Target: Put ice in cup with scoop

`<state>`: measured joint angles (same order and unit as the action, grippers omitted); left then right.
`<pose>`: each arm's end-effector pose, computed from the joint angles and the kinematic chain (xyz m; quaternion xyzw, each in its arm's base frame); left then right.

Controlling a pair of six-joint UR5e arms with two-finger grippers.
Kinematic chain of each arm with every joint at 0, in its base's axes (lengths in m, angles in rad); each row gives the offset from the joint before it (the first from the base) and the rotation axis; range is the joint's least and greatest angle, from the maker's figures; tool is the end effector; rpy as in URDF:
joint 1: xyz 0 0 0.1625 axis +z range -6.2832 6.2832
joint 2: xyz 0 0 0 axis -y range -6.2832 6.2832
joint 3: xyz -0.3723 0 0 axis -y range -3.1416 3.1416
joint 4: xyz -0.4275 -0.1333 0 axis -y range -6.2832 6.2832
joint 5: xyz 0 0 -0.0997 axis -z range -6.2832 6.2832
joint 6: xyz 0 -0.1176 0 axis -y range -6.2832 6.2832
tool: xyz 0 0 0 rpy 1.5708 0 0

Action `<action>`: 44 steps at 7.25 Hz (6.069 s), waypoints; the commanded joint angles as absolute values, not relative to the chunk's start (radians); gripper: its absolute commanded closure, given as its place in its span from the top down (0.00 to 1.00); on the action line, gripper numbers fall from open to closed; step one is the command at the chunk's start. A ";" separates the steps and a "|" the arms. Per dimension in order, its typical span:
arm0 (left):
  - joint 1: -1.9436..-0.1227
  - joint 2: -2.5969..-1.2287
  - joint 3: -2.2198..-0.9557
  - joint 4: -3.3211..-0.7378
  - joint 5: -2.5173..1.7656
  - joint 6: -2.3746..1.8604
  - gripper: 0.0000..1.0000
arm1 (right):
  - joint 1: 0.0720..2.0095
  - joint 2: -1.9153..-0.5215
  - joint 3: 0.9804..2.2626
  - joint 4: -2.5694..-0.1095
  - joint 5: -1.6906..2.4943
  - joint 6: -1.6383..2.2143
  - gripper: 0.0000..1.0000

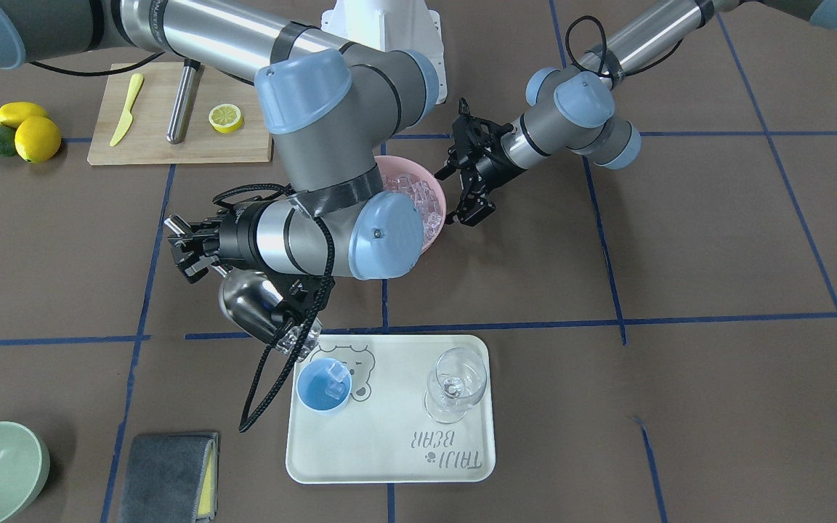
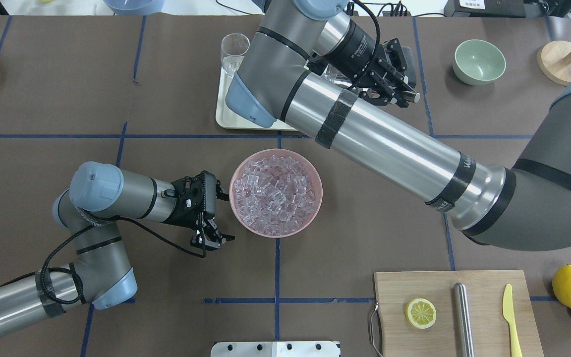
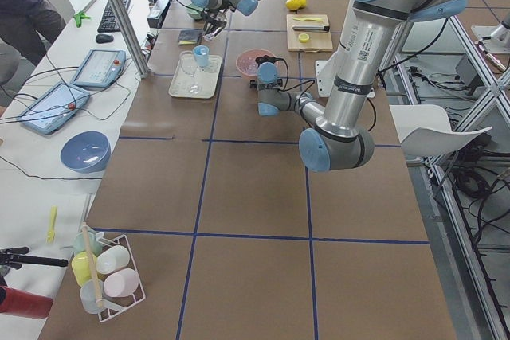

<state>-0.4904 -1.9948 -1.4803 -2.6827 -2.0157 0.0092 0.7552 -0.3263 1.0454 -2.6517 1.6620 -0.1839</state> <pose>0.5564 -0.3908 0.2762 0.4703 0.4715 0.5039 0.5500 -0.4447 -0.5870 0.1451 -0.1848 0.0132 -0.4637 0.8664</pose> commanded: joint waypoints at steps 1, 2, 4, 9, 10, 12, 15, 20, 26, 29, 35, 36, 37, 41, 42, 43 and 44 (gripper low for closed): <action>-0.489 -1.994 -1.482 -2.683 -2.016 0.009 1.00 | 0.761 -0.330 1.045 -2.652 1.663 -0.186 0.00; -0.489 -1.994 -1.482 -2.683 -2.016 0.008 1.00 | 0.767 -0.330 1.045 -2.652 1.663 -0.193 0.00; -0.489 -1.994 -1.485 -2.683 -2.016 0.008 1.00 | 0.776 -0.331 1.045 -2.652 1.664 -0.201 0.00; -0.495 -1.993 -1.494 -2.683 -2.016 0.002 1.00 | 0.831 -0.330 1.135 -2.643 1.834 -0.172 0.00; -0.500 -1.993 -1.500 -2.683 -2.017 0.002 1.00 | 0.866 -0.345 1.175 -2.640 1.895 -0.166 0.00; -0.524 -1.993 -1.509 -2.681 -2.019 -0.002 1.00 | 0.897 -0.488 1.350 -2.555 2.012 -0.068 0.00; -0.578 -1.980 -1.540 -2.665 -2.026 -0.002 1.00 | 0.939 -0.806 1.700 -2.363 2.129 0.114 0.00; -0.721 -1.985 -1.666 -2.230 -2.105 0.012 1.00 | 0.942 -1.143 1.989 -2.240 2.213 0.443 0.00; -1.176 -1.796 -1.677 -1.933 -2.105 0.020 1.00 | 0.942 -1.233 2.033 -2.177 2.238 0.434 0.00; -1.412 -1.779 -1.661 -1.588 -2.219 0.160 1.00 | 0.943 -1.233 2.034 -2.177 2.238 0.436 0.00; -1.674 -1.626 -1.643 -1.453 -2.318 0.215 1.00 | 0.942 -1.270 2.028 -2.131 2.241 0.433 0.00; -1.671 -1.580 -1.638 -1.459 -2.325 0.213 1.00 | 0.942 -1.346 2.019 -2.024 2.243 0.434 0.00; -1.671 -1.566 -1.650 -1.486 -2.327 0.213 1.00 | 0.942 -1.391 2.005 -1.973 2.252 0.439 0.00; -1.667 -1.571 -1.657 -1.509 -2.327 0.215 1.00 | 0.864 -1.420 1.889 -1.970 2.307 0.469 0.00; -1.667 -1.572 -1.657 -1.509 -2.327 0.215 1.00 | 0.827 -1.411 1.885 -1.964 2.316 0.532 0.00; -1.667 -1.572 -1.657 -1.511 -2.329 0.216 1.00 | 0.816 -1.417 1.879 -1.947 2.344 0.549 0.00; -1.667 -1.571 -1.655 -1.535 -2.329 0.215 1.00 | 0.816 -1.423 1.861 -1.944 2.361 0.549 0.00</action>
